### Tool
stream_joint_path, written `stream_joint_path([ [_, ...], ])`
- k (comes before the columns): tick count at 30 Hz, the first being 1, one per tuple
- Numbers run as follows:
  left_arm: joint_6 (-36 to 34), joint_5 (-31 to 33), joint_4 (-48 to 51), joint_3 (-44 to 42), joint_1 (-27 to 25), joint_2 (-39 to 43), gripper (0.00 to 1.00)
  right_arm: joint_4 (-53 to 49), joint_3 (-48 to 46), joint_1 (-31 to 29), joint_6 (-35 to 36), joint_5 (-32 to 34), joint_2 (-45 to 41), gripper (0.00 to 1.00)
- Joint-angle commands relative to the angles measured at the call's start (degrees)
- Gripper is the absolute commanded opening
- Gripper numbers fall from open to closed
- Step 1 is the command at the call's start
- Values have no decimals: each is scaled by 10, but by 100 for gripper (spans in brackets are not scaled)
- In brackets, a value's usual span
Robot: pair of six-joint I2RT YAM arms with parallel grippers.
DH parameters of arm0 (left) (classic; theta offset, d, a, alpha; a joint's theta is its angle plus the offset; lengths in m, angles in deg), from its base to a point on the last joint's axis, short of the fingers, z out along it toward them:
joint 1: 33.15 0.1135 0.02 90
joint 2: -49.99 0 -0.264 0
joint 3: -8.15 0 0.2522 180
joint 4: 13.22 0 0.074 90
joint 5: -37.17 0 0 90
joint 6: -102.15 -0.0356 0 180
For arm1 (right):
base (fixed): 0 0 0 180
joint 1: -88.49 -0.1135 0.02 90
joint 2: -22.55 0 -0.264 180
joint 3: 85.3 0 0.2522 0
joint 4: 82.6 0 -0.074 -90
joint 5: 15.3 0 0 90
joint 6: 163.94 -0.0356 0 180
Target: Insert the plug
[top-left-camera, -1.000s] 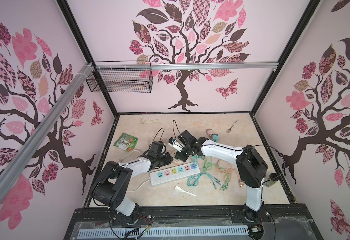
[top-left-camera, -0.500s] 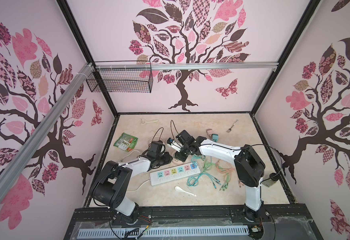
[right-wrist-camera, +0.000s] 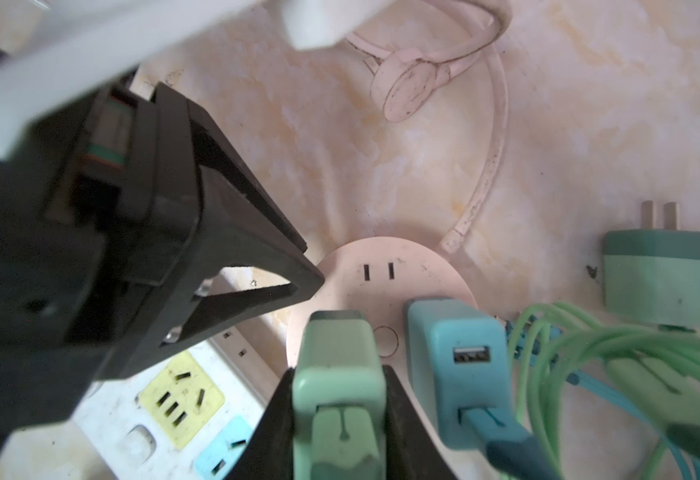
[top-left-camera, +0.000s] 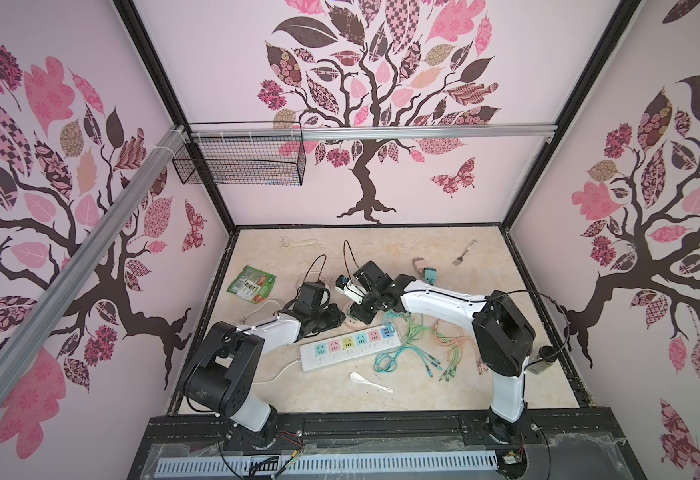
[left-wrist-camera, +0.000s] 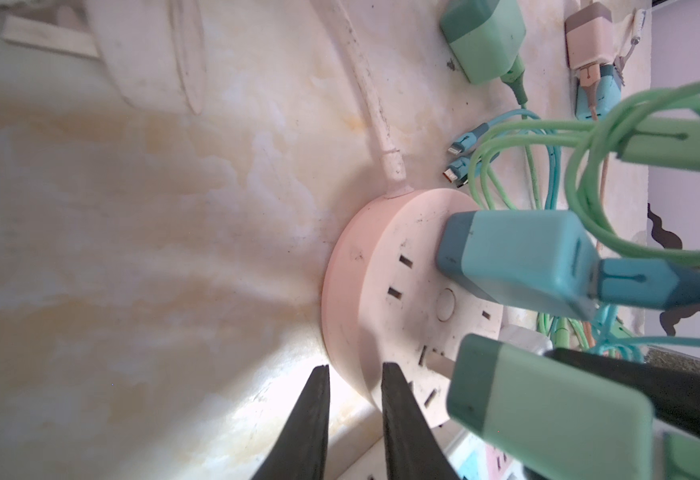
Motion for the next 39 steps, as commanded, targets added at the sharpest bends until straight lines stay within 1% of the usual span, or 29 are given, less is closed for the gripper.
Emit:
stream_joint_path([
  [1, 2, -2, -9, -2, 4, 3, 26, 37, -5, -2, -17, -12, -59, 22],
  [20, 4, -7, -12, -4, 5, 5, 26, -20, -7, -1, -5, -1, -28, 22],
  [27, 5, -9, -13, -5, 6, 5, 26, -9, -15, -1, -5, -5, -21, 21],
  [39, 4, -10, -16, -11, 7, 11, 26, -9, 0, -1, -3, -5, 7, 21],
])
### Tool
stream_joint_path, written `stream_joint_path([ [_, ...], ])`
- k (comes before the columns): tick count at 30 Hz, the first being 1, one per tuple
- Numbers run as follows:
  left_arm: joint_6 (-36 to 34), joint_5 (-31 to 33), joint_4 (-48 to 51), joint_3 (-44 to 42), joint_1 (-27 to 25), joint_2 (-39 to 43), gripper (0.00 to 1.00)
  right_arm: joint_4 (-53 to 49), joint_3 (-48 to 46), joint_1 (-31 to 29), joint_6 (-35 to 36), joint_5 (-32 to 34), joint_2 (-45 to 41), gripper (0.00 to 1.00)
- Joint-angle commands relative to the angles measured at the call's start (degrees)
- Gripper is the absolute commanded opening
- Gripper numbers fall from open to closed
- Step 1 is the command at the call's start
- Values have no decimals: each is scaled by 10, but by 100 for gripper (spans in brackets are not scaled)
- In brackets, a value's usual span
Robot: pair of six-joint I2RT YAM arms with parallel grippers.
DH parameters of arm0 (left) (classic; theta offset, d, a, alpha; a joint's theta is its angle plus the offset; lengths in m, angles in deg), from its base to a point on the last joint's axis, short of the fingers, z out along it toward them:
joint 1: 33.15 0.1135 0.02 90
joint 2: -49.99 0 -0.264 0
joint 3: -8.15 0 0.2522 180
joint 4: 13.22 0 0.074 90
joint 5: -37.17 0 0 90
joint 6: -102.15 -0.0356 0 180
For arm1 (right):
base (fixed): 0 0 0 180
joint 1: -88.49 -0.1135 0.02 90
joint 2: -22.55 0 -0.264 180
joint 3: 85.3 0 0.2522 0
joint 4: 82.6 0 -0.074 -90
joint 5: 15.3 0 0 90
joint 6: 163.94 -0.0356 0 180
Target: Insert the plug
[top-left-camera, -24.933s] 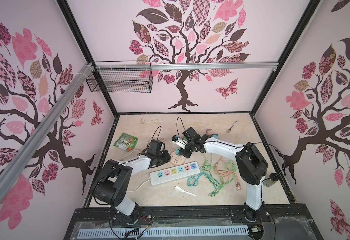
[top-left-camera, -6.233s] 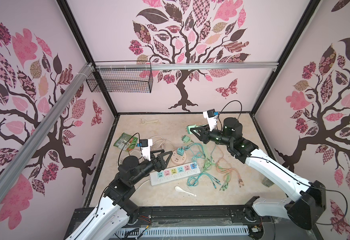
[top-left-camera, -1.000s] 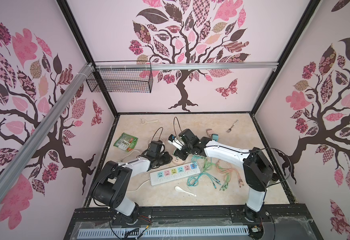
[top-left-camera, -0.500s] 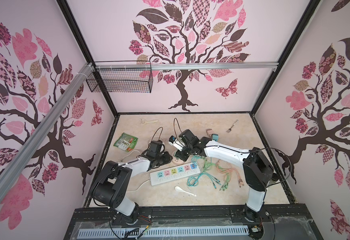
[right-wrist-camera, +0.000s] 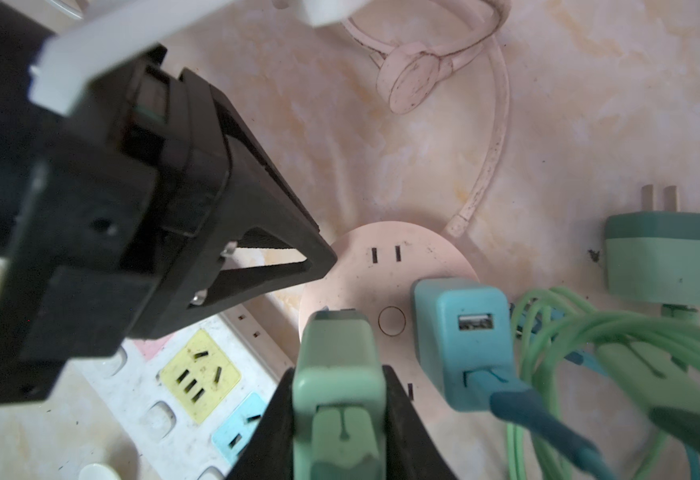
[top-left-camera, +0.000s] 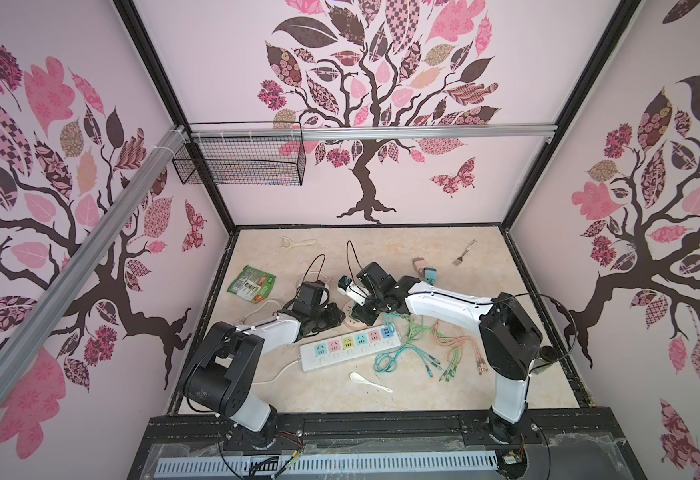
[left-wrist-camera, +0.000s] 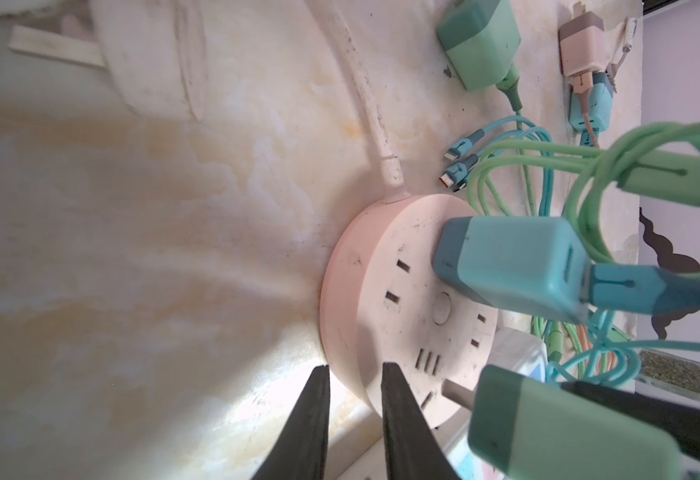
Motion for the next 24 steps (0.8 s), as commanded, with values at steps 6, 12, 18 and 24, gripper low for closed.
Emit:
stream_joint_path([
  [6, 0, -8, -10, -10, 4, 8, 26, -1, 16, -1, 1, 4, 24, 21],
  [12, 0, -8, -10, -12, 5, 9, 26, 0, 16, -1, 3, 7, 30, 21],
  [18, 1, -9, -11, -13, 5, 8, 26, 5, 15, -1, 3, 9, 34, 21],
  [24, 1, -8, -13, -15, 6, 8, 26, 8, 14, 0, 5, 11, 37, 21],
])
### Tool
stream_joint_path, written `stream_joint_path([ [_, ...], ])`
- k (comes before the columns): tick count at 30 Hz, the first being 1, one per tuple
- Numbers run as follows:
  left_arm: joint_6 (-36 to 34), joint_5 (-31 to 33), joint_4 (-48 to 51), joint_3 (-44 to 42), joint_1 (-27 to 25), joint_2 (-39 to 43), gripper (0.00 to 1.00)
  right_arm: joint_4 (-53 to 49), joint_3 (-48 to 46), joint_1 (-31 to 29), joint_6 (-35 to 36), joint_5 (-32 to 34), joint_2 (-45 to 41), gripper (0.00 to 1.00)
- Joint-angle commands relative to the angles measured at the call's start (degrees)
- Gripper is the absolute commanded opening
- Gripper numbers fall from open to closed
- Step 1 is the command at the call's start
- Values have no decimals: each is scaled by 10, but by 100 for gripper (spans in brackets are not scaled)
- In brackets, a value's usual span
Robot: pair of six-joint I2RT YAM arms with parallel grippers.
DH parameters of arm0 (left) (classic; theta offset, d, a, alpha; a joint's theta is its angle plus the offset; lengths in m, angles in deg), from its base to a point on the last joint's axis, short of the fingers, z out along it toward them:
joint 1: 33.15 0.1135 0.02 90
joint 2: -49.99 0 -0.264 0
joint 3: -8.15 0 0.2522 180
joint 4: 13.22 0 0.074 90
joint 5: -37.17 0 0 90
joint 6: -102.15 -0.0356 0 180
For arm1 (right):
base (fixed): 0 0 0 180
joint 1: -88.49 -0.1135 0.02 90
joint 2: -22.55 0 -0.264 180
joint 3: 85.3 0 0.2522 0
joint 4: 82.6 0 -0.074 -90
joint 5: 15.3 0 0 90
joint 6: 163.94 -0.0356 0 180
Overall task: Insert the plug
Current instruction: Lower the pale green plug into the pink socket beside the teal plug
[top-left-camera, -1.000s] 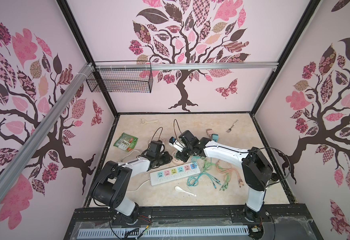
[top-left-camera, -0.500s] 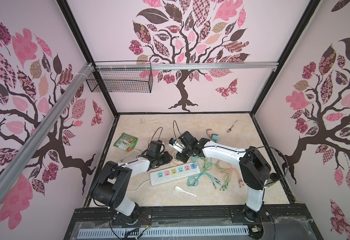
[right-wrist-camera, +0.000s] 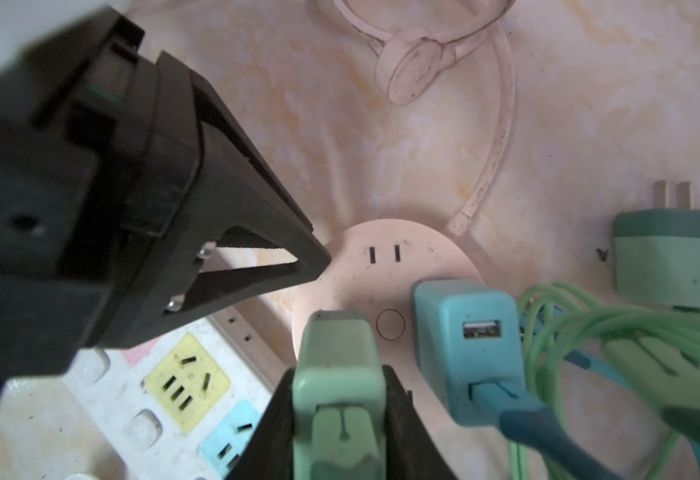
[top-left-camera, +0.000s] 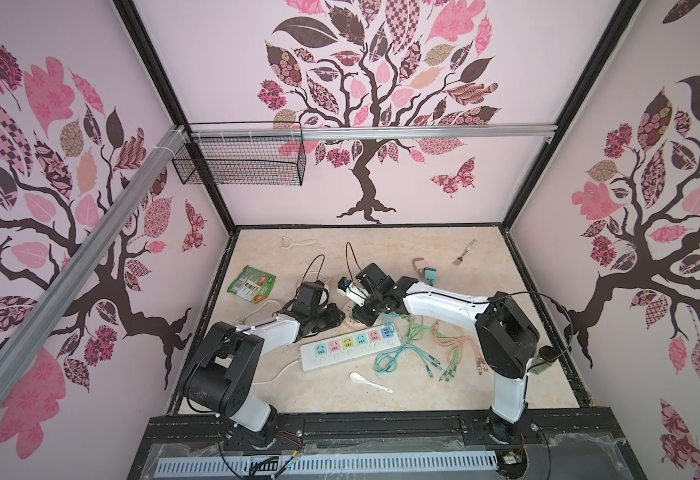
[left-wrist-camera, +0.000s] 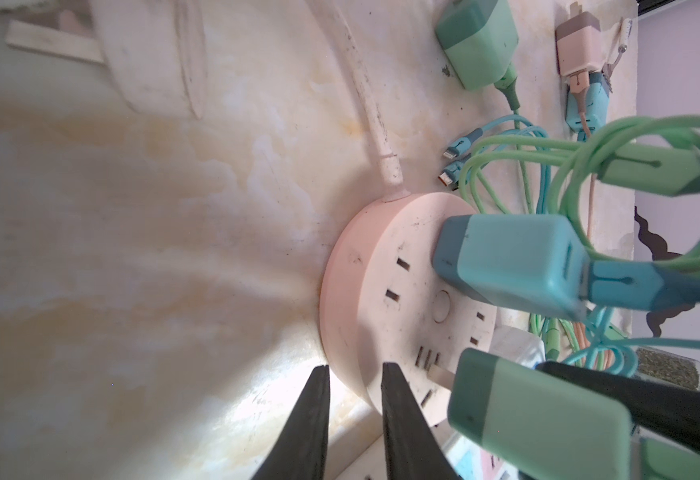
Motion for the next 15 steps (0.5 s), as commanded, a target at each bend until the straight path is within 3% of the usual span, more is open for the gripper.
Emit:
stream_joint_path([
  [1, 1, -2, -8, -11, 3, 9, 26, 4, 14, -1, 4, 8, 28, 21],
  [15, 0, -4, -12, -15, 4, 9, 26, 3, 18, -1, 8, 17, 41, 21],
])
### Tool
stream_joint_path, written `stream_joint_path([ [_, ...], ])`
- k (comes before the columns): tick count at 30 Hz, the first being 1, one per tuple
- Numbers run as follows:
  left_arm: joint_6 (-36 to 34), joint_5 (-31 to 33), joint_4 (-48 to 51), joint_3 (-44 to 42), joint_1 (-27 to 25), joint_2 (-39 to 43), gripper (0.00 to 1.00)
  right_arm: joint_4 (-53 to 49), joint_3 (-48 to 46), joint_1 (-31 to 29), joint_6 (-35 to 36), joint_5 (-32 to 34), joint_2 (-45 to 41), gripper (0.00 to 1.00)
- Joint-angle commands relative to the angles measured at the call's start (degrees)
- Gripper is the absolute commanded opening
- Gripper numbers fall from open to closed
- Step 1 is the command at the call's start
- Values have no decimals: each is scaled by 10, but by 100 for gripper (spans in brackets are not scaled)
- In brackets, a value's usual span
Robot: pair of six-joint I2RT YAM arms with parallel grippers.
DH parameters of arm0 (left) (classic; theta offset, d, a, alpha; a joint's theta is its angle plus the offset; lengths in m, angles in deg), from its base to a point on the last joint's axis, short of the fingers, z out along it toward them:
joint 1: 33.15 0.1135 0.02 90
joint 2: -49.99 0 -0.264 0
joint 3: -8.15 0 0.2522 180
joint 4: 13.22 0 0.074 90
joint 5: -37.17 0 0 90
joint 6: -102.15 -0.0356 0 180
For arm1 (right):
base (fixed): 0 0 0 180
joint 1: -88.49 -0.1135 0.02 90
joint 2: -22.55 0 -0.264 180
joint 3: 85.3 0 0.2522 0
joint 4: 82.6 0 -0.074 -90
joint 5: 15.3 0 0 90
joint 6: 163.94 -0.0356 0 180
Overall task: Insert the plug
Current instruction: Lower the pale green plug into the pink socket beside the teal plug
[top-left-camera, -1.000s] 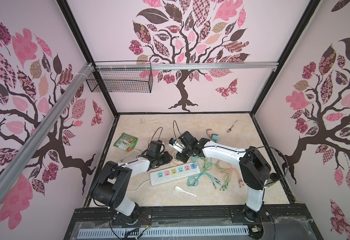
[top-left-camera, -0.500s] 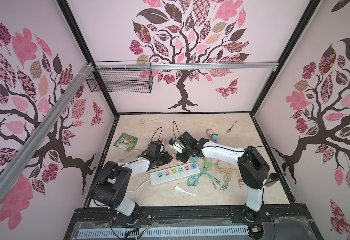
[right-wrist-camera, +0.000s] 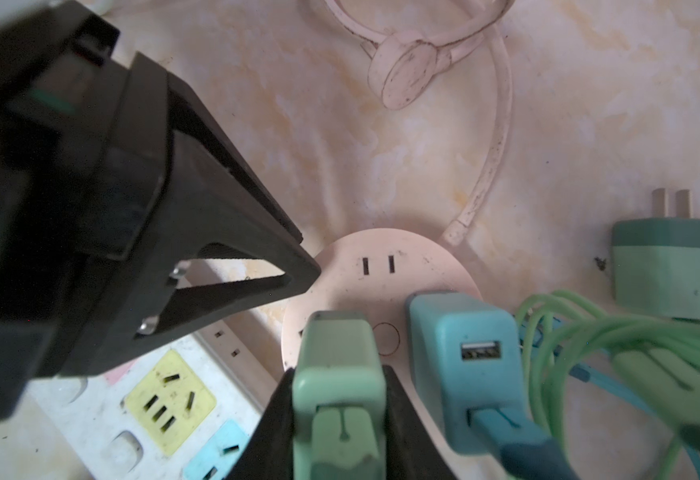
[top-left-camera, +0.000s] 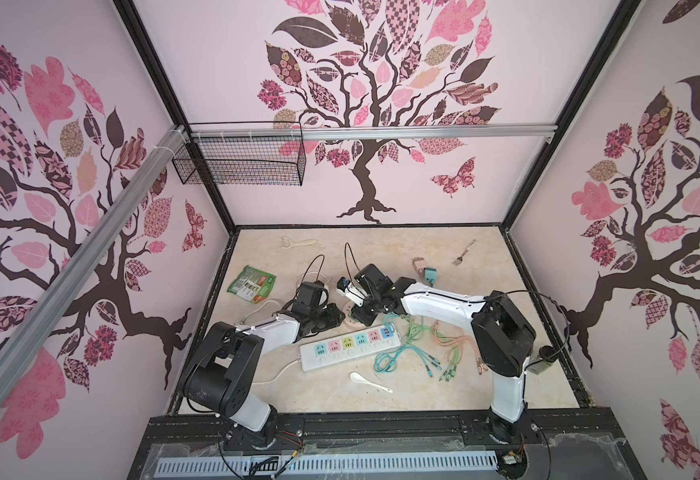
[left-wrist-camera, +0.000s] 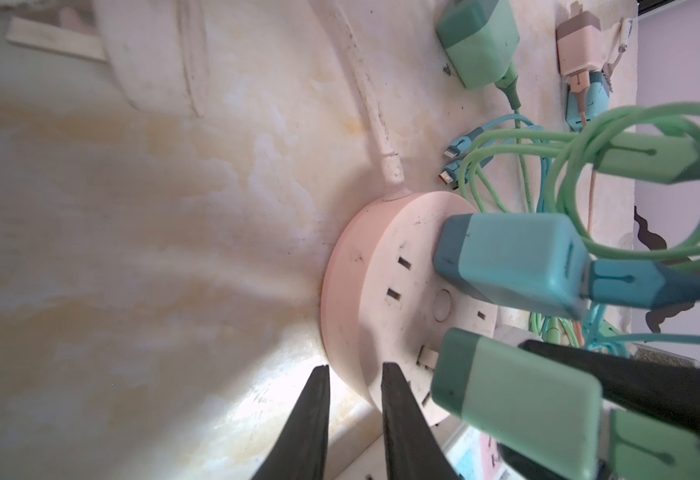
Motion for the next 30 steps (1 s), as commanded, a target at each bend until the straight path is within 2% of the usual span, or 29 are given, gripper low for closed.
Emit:
stream_joint_path([
  [1, 1, -1, -12, -13, 4, 9, 26, -11, 16, -1, 6, 8, 29, 21],
  [12, 11, -3, -37, -24, 7, 5, 26, -68, 57, -1, 38, 43, 55, 21],
  [30, 19, -25, -69, -48, 22, 7, 25, -108, 78, -5, 34, 63, 93, 21],
])
